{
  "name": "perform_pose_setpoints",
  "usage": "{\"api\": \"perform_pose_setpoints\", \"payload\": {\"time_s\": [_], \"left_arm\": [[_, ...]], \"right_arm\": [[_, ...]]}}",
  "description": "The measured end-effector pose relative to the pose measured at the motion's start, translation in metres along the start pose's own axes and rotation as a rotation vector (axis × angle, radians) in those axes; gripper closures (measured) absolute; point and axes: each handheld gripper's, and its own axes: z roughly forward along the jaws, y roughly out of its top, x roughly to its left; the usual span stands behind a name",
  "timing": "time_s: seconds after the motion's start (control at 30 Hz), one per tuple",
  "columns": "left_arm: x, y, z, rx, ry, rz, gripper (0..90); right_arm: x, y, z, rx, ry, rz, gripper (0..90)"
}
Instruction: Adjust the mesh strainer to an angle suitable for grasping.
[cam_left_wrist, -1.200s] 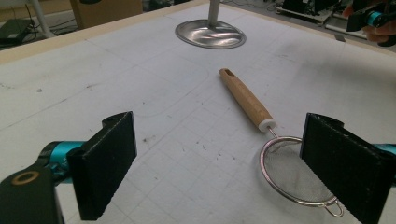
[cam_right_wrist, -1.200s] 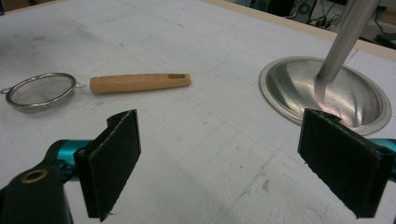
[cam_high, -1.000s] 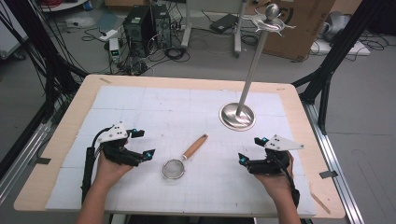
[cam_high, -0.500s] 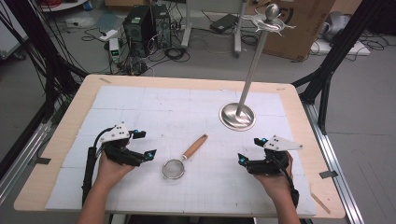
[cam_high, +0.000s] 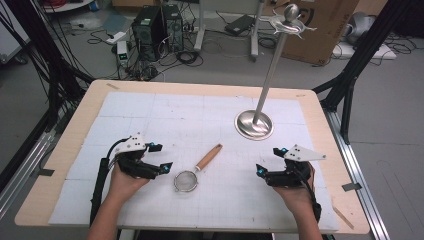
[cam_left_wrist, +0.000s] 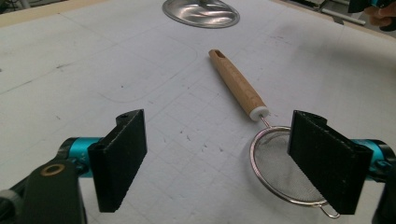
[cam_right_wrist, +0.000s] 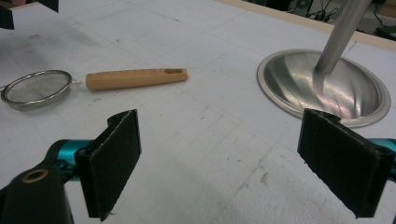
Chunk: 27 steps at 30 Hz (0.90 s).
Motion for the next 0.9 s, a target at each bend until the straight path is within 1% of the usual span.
{"api": "perform_pose_setpoints", "payload": {"time_s": [0.03, 0.1, 0.17, 0.4, 0.53, 0.57, 0.6, 0.67, 0.7, 0.73, 0.77, 0.83, 0.87, 0.9], "left_arm": [[-0.001, 0.000, 0.003, 0.002, -0.004, -0.001, 21.7], [-0.002, 0.001, 0.004, 0.007, -0.005, -0.002, 22.5], [-0.005, 0.003, 0.008, 0.018, -0.016, 0.009, 23.3], [-0.011, 0.009, 0.017, 0.044, -0.020, 0.014, 24.3], [-0.014, 0.014, 0.029, 0.054, -0.032, 0.009, 24.6], [-0.015, 0.015, 0.033, 0.063, -0.036, 0.013, 24.7], [-0.018, 0.017, 0.041, 0.093, -0.040, 0.022, 24.8], [-0.020, 0.021, 0.050, 0.132, -0.043, 0.027, 24.7], [-0.020, 0.021, 0.050, 0.132, -0.043, 0.027, 24.5], [-0.022, 0.022, 0.054, 0.149, -0.041, 0.028, 24.5], [-0.025, 0.025, 0.062, 0.167, -0.046, 0.030, 24.5], [-0.026, 0.027, 0.070, 0.185, -0.054, 0.026, 24.7], [-0.026, 0.027, 0.070, 0.185, -0.054, 0.026, 24.9], [-0.027, 0.028, 0.073, 0.201, -0.055, 0.030, 25.0]], "right_arm": [[-0.001, 0.000, 0.000, -0.003, -0.003, -0.007, 12.3], [-0.001, 0.000, -0.001, -0.004, -0.002, -0.004, 12.4], [-0.001, 0.001, -0.002, -0.007, -0.004, -0.003, 12.4], [0.000, 0.002, -0.003, -0.013, -0.001, -0.003, 13.4], [-0.001, 0.002, -0.004, -0.013, 0.000, -0.007, 13.4], [0.000, 0.002, -0.004, -0.015, 0.000, -0.003, 13.4], [0.000, 0.002, -0.004, -0.014, -0.001, 0.002, 13.4], [-0.001, 0.002, -0.004, -0.015, 0.001, 0.000, 13.4], [-0.001, 0.002, -0.004, -0.014, 0.002, -0.001, 13.4], [-0.001, 0.002, -0.004, -0.015, 0.002, -0.001, 13.4], [-0.001, 0.002, -0.004, -0.016, 0.002, -0.003, 13.4], [-0.001, 0.002, -0.004, -0.016, 0.006, 0.000, 13.4], [-0.001, 0.002, -0.005, -0.017, 0.005, -0.002, 13.4], [-0.001, 0.002, -0.005, -0.020, 0.005, 0.001, 13.4]]}}
